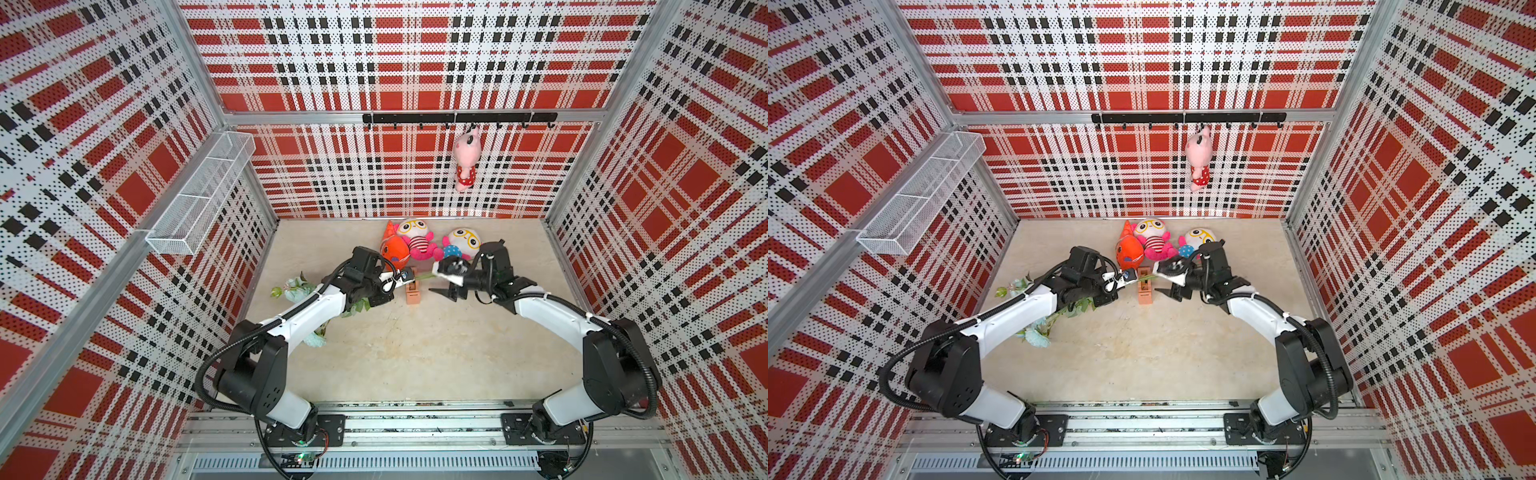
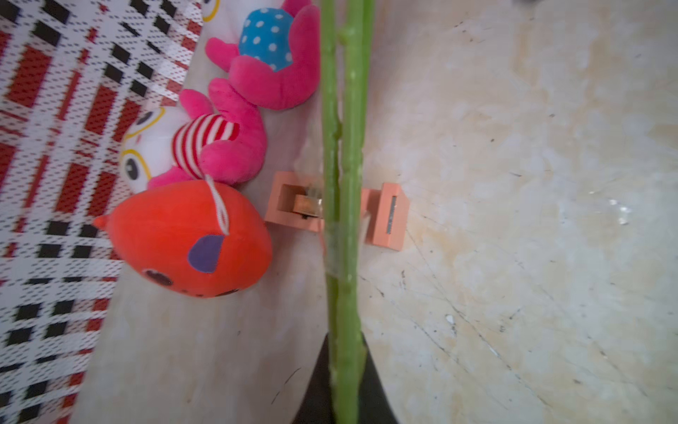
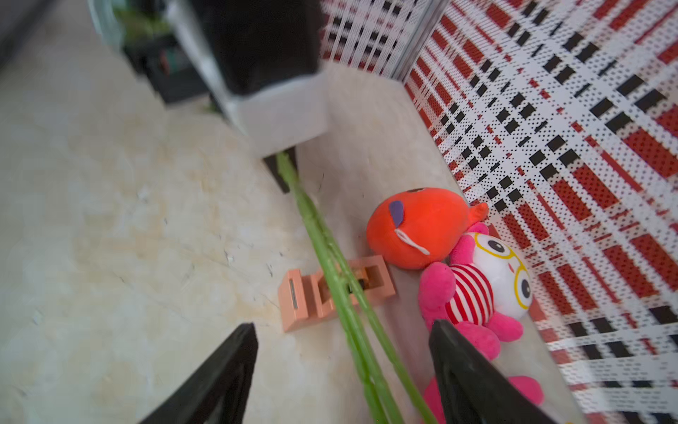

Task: Wrap bouquets with tape
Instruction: Wrap the tape around the bouquet.

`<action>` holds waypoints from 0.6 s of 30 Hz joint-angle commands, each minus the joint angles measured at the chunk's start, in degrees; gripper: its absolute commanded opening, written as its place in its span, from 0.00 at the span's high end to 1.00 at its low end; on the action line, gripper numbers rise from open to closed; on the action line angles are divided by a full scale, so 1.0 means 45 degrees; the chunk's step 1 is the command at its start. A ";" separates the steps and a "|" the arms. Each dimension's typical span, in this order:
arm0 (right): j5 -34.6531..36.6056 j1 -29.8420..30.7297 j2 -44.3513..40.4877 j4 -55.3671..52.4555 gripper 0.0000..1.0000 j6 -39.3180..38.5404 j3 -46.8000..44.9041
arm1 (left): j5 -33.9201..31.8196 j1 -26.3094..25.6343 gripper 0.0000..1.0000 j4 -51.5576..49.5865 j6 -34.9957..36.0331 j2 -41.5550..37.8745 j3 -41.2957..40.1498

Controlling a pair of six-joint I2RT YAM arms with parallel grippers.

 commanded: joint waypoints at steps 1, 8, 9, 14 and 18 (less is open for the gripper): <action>-0.4142 -0.1219 0.0185 -0.3568 0.16 0.3326 0.1859 | -0.2530 -0.0831 1.00 0.2205 0.0340 -0.0970 -0.0711; -0.2775 -0.0819 0.1415 -0.8236 0.12 0.1797 0.4866 | -0.5187 -0.2146 1.00 0.4709 0.1413 -0.1942 -0.2270; -0.2502 -0.0691 0.1639 -0.8897 0.11 0.1444 0.5219 | -0.5459 -0.2249 1.00 0.4811 0.1560 -0.1978 -0.2349; -0.1210 -0.0052 0.3623 -1.1595 0.11 0.0572 0.7303 | -0.6554 -0.2752 1.00 0.5944 0.2372 -0.2107 -0.2946; -0.0955 0.0389 0.5131 -1.3488 0.12 -0.0462 0.8977 | -0.6543 -0.2870 1.00 0.6096 0.2702 -0.2140 -0.3007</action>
